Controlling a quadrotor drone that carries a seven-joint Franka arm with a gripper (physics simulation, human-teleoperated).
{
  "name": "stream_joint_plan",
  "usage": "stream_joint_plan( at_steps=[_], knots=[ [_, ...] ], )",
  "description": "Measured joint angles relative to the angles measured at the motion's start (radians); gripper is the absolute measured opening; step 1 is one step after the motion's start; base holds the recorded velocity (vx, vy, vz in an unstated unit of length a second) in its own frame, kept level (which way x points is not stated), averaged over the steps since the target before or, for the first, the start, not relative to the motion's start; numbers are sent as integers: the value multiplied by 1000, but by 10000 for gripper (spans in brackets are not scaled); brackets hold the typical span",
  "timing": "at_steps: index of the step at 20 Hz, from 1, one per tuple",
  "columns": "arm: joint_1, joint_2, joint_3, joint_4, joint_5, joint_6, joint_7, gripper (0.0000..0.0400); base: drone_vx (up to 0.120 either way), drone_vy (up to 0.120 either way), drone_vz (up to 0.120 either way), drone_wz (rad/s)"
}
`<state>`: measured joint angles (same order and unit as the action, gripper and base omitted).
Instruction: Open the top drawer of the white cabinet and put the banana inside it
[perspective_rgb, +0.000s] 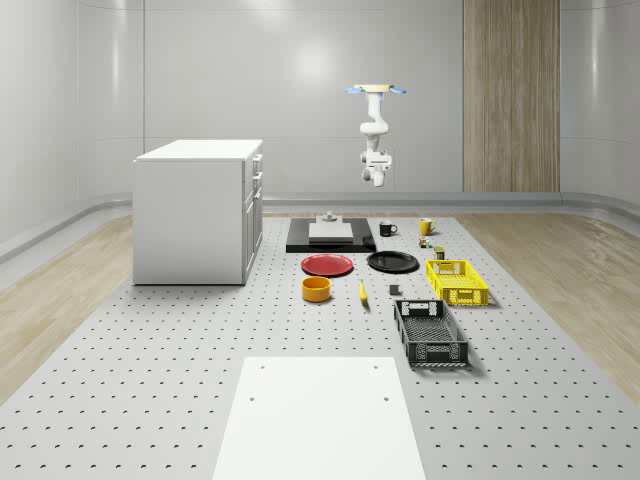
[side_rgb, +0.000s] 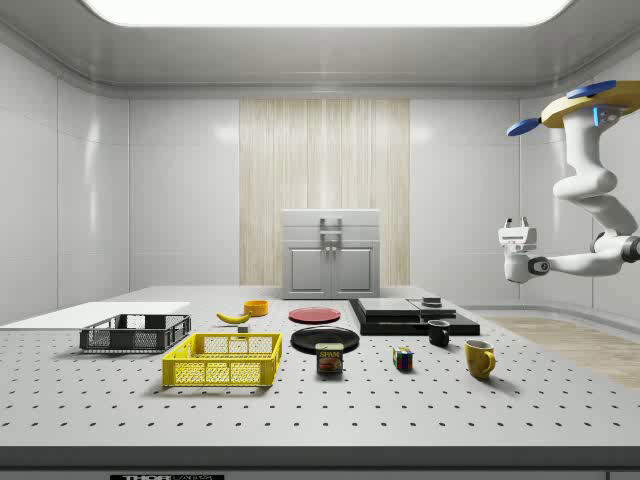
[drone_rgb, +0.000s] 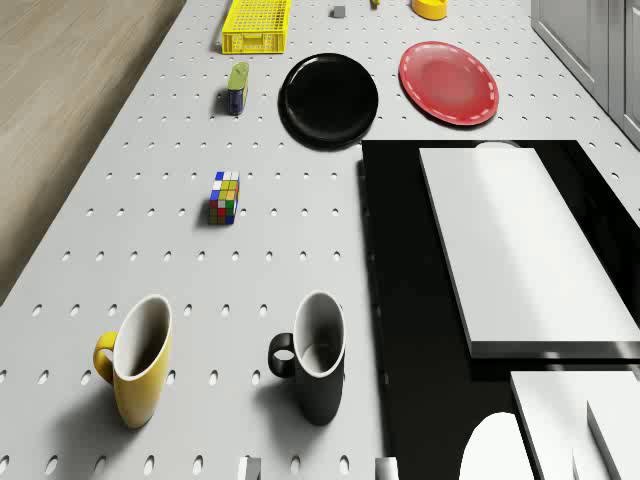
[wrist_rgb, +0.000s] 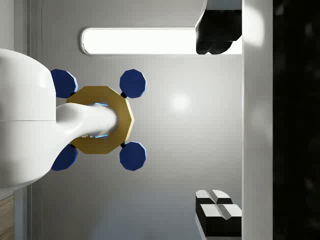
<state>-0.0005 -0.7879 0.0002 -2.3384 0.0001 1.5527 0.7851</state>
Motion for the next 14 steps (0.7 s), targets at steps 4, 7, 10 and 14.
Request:
stream_joint_plan(
  at_steps=[4,7,10,14],
  knots=[
    [-2,13,1,85,1,-69,-1,400,30,-70,0,0],
    [-3,33,2,149,1,-111,-2,400,120,-120,0,0],
    [-4,53,2,206,2,-145,-2,400,120,-120,0,0],
    [-5,73,3,258,2,-174,-2,400,120,-120,0,0]
  ],
)
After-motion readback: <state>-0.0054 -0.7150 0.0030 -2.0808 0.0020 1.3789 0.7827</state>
